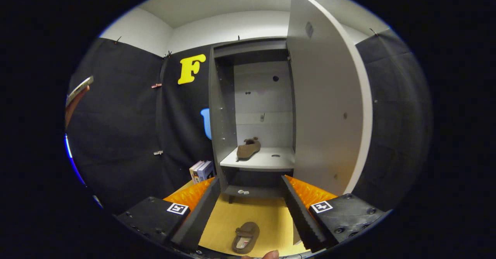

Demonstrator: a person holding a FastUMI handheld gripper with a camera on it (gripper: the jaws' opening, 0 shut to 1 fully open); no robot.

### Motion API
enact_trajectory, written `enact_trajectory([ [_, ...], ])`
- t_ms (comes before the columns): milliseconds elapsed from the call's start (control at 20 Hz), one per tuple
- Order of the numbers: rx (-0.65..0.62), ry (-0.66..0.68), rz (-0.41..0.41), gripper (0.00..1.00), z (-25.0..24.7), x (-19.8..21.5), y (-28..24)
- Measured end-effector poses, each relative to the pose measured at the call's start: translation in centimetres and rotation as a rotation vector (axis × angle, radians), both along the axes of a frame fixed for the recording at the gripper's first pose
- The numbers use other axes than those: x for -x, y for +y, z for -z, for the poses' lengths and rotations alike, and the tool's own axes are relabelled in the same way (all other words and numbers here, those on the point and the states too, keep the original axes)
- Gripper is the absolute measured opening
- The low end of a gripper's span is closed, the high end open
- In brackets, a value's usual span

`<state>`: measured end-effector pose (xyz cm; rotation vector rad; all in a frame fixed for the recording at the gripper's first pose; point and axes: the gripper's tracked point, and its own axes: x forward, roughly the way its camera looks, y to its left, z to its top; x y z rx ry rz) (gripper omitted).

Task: Open the shoe cabinet door, grab the shoes and put them into the shoe cabinet, then close the shoe cabinet door.

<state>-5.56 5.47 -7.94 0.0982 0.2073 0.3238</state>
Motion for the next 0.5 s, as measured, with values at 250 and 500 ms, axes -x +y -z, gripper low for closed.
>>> enact_trajectory([
  [250,0.009,0.088,-0.031,0.98,4.8,-0.1,2.9],
  [500,0.029,0.297,-0.049,0.99,12.3,1.0,5.3],
])
